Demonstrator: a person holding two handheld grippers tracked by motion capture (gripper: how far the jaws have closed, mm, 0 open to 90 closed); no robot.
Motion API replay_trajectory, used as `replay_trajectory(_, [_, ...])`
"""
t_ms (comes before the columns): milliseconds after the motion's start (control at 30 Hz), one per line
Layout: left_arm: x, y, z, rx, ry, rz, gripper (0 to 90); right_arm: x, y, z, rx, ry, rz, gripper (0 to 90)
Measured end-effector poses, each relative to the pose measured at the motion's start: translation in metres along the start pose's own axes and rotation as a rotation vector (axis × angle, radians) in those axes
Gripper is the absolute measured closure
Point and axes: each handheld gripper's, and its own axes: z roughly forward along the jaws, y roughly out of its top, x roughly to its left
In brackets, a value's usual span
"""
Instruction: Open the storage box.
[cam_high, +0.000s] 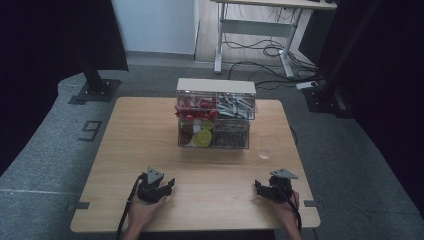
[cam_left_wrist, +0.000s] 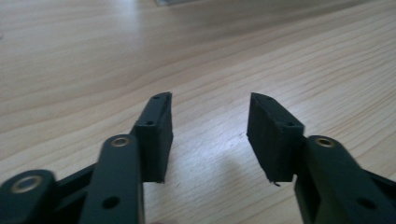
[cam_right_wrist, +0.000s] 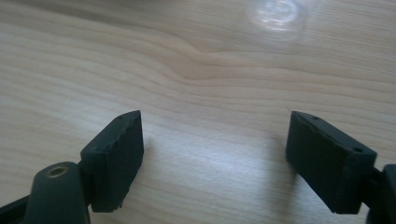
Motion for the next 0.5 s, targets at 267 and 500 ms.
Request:
replay_trajectory(267, [0.004, 0.003, -0.004, -0.008, -0.045, -0.057, 72.4, 0.004, 0.0, 0.0, 0.005, 0.012, -0.004, 17.7])
replay_trajectory(500, [0.003, 0.012, -0.011, -0.031, -0.057, -0.064, 87.8, 0.006, -0.001, -0.002, 0.001, 0.006, -0.006, 18.9])
